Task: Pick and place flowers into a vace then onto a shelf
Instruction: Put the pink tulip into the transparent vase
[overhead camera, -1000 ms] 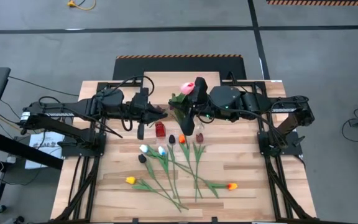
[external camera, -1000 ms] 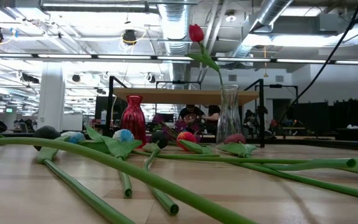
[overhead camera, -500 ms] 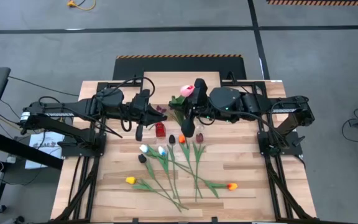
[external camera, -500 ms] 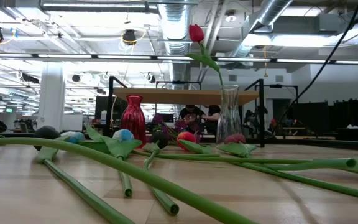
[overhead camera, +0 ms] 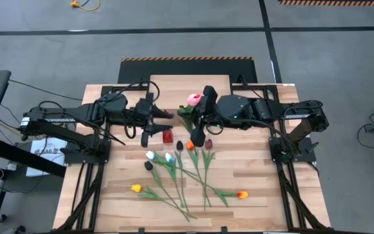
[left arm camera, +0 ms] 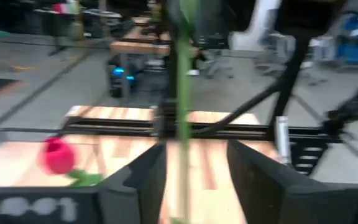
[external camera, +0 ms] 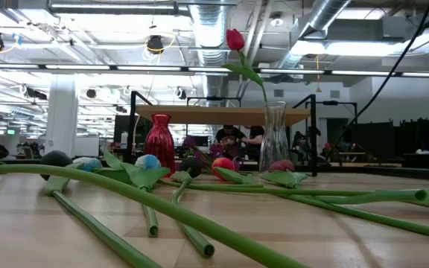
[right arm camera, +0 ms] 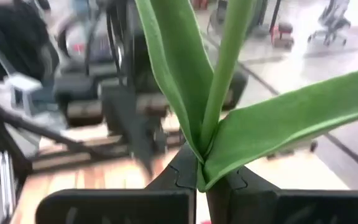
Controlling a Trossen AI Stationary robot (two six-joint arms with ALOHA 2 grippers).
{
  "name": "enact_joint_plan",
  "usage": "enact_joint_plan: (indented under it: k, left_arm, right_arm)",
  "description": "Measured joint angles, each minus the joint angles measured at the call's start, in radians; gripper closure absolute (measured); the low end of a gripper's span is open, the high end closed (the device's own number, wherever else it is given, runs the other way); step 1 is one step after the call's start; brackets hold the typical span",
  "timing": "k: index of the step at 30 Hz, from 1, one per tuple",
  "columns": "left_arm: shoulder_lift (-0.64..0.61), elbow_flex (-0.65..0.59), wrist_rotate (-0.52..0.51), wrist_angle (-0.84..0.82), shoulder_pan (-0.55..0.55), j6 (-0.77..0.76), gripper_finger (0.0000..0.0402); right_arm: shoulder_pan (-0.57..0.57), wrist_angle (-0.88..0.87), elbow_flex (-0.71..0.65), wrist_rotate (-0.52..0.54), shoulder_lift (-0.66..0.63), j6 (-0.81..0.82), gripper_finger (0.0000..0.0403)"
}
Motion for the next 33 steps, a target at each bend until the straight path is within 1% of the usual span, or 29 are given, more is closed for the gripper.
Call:
enact_joint_plan:
  k: [2, 5, 8, 12, 14, 16, 20, 22, 25, 28, 33]
  left_arm:
    - [-0.019, 0.000, -0.071, -0.045, 0.000, 0.039, 0.0210]
    - [-0.045, 0.000, -0.164, -0.085, 0.001, 0.059, 0.0191]
    - [-0.075, 0.000, -0.208, -0.086, 0.001, 0.053, 0.0184]
    - [-0.101, 0.000, -0.213, -0.074, 0.001, 0.039, 0.0183]
    - [-0.112, 0.000, -0.213, -0.074, 0.001, 0.037, 0.0183]
    - [-0.117, 0.000, -0.210, -0.073, 0.001, 0.037, 0.0183]
    - [-0.116, 0.000, -0.209, -0.074, 0.001, 0.036, 0.0183]
    - [-0.116, 0.000, -0.209, -0.074, 0.001, 0.035, 0.0183]
    - [-0.111, 0.000, -0.209, -0.077, 0.001, 0.036, 0.0183]
    - [-0.112, 0.000, -0.208, -0.076, 0.001, 0.037, 0.0183]
    - [-0.112, 0.000, -0.208, -0.075, 0.001, 0.037, 0.0183]
  right_arm:
    - [0.008, -0.066, 0.000, -0.001, 0.000, 0.027, 0.0402]
    - [0.015, -0.180, 0.000, 0.001, 0.000, 0.085, 0.0402]
    - [0.024, -0.303, 0.000, 0.060, 0.000, 0.156, 0.0402]
    - [0.023, -0.434, 0.000, 0.193, 0.000, 0.254, 0.0402]
    - [0.021, -0.462, 0.000, 0.250, 0.000, 0.290, 0.0402]
    - [0.014, -0.471, 0.000, 0.286, -0.001, 0.309, 0.0402]
    - [0.000, -0.501, 0.000, 0.335, -0.011, 0.332, 0.0402]
    - [-0.008, -0.542, 0.000, 0.361, -0.009, 0.335, 0.0402]
    - [-0.025, -0.614, 0.000, 0.382, -0.008, 0.382, 0.0402]
    - [-0.040, -0.670, -0.001, 0.386, 0.001, 0.412, 0.0402]
    - [-0.051, -0.673, -0.001, 0.387, -0.001, 0.418, 0.0402]
